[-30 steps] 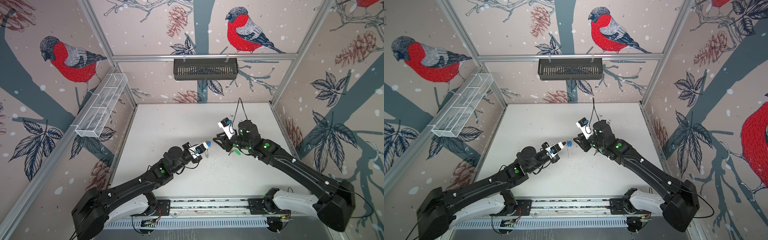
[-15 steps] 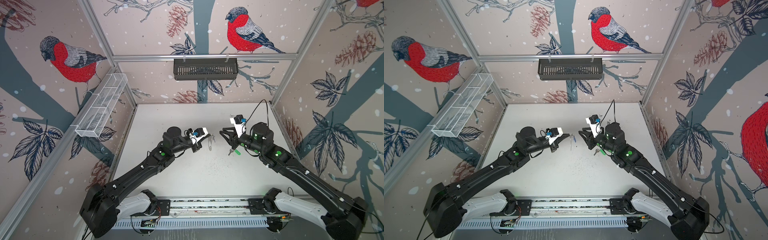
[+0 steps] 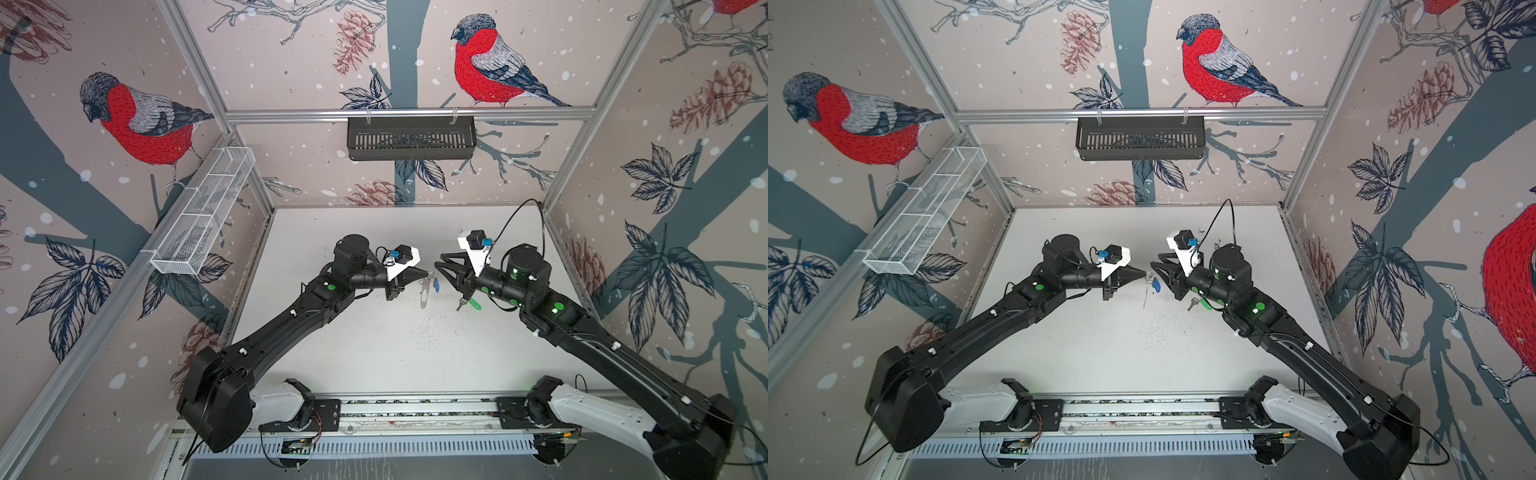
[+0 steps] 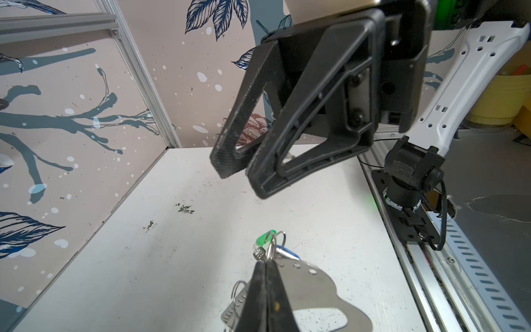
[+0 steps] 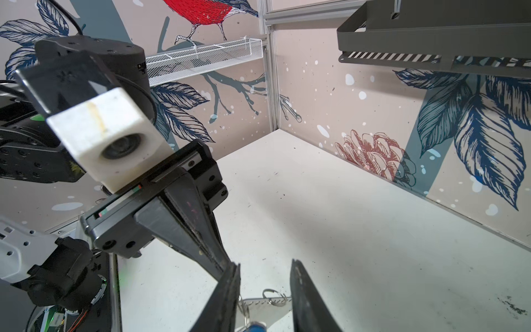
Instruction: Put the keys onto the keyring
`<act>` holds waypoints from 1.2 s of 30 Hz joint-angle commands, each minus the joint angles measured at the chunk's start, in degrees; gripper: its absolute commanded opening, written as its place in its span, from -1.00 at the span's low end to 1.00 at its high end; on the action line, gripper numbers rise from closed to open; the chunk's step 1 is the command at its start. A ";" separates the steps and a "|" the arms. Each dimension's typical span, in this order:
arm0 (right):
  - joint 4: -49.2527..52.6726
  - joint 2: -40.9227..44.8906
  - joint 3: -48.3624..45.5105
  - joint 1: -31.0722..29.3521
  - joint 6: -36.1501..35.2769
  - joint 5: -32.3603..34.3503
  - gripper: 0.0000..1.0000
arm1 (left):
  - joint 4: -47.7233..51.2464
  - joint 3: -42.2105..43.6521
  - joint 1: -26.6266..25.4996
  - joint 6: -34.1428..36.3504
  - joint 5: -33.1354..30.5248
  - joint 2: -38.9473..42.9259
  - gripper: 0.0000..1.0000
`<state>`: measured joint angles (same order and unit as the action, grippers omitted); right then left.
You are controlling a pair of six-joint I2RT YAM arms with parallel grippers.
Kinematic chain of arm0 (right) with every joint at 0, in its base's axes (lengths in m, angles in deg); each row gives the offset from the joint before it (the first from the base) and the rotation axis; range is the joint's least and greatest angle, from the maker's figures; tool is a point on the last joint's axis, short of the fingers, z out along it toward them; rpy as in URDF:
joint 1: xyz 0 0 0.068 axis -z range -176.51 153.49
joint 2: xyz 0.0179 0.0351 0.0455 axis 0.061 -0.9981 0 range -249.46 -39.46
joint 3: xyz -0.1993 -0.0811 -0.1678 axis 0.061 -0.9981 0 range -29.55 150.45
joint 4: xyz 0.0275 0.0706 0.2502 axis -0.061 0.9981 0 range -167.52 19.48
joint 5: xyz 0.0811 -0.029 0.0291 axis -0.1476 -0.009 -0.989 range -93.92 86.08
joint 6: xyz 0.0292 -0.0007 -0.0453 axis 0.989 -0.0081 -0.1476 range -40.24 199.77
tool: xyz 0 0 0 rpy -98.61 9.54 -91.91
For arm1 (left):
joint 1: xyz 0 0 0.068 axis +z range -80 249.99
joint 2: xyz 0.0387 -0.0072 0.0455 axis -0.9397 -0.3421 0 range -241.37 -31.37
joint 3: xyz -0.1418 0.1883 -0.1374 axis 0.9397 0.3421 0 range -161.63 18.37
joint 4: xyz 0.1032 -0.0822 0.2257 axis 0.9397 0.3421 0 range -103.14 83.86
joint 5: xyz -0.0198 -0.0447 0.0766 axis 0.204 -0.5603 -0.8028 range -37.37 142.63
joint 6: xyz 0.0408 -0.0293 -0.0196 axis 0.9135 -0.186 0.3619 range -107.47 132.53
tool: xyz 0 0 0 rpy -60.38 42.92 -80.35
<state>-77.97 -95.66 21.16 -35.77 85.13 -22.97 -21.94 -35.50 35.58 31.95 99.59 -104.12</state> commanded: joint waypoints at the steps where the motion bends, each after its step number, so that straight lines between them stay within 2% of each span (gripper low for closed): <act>1: -1.18 0.47 -0.90 -0.74 -1.06 -0.22 -0.28 | -3.44 0.64 0.31 -1.99 2.00 0.41 -1.00; 10: -0.65 2.14 -3.93 -1.95 0.44 2.99 -0.21 | -9.63 2.80 1.14 -7.05 2.26 0.72 -1.00; 14: -3.55 3.97 -6.57 -1.97 3.77 5.71 -0.32 | -11.76 3.41 1.28 -8.53 2.57 0.67 -1.00; 24: -4.51 3.50 -7.08 -2.65 2.83 2.53 -0.38 | -13.63 3.59 1.28 -9.73 3.00 0.50 -1.00; 33: -4.03 1.51 -6.10 -3.82 1.62 2.08 -0.64 | -14.39 3.79 1.32 -10.27 2.79 0.86 -1.00; 36: -3.97 1.06 -6.05 -4.13 1.40 2.30 -0.79 | -14.58 3.87 1.31 -10.32 2.75 1.01 -1.00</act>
<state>-80.15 -94.31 14.67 -39.62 87.08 -20.32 -32.54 -31.63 36.81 21.94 101.88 -103.57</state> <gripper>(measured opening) 0.116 0.048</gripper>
